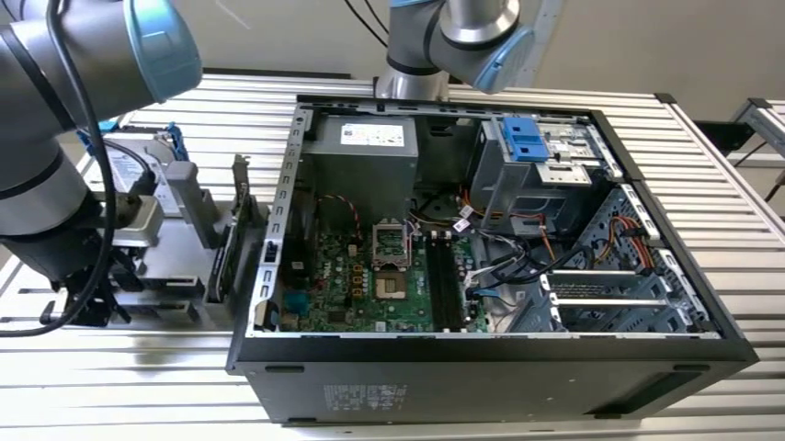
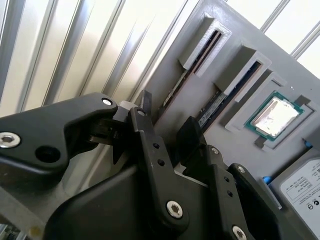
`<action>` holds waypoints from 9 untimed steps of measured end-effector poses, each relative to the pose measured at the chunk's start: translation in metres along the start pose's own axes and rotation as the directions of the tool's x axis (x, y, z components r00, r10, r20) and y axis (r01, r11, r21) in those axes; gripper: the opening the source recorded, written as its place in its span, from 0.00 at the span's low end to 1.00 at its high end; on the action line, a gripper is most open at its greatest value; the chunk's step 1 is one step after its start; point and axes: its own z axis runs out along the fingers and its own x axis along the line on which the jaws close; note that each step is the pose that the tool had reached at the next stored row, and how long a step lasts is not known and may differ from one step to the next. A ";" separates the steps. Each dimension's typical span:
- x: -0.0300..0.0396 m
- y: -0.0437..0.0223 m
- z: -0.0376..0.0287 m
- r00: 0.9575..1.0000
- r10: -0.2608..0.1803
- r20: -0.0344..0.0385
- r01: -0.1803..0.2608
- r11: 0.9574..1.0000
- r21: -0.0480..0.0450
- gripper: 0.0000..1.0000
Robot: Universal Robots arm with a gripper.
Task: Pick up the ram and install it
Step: 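Pick up the ram and move it above insertion slot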
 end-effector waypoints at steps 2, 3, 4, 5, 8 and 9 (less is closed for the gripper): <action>0.0000 0.0000 0.0012 1.000 -0.005 0.000 0.005 1.000 0.000 1.00; -0.0001 0.0000 0.0016 1.000 -0.006 0.000 0.006 1.000 0.000 1.00; -0.0001 0.0000 0.0021 1.000 -0.007 0.000 0.007 1.000 0.000 1.00; -0.0001 0.0000 0.0026 1.000 -0.008 0.000 0.008 1.000 0.000 1.00; -0.0002 0.0000 0.0028 1.000 -0.008 0.000 0.008 1.000 0.000 1.00; -0.0002 0.0001 0.0028 1.000 -0.008 0.000 0.008 1.000 0.000 1.00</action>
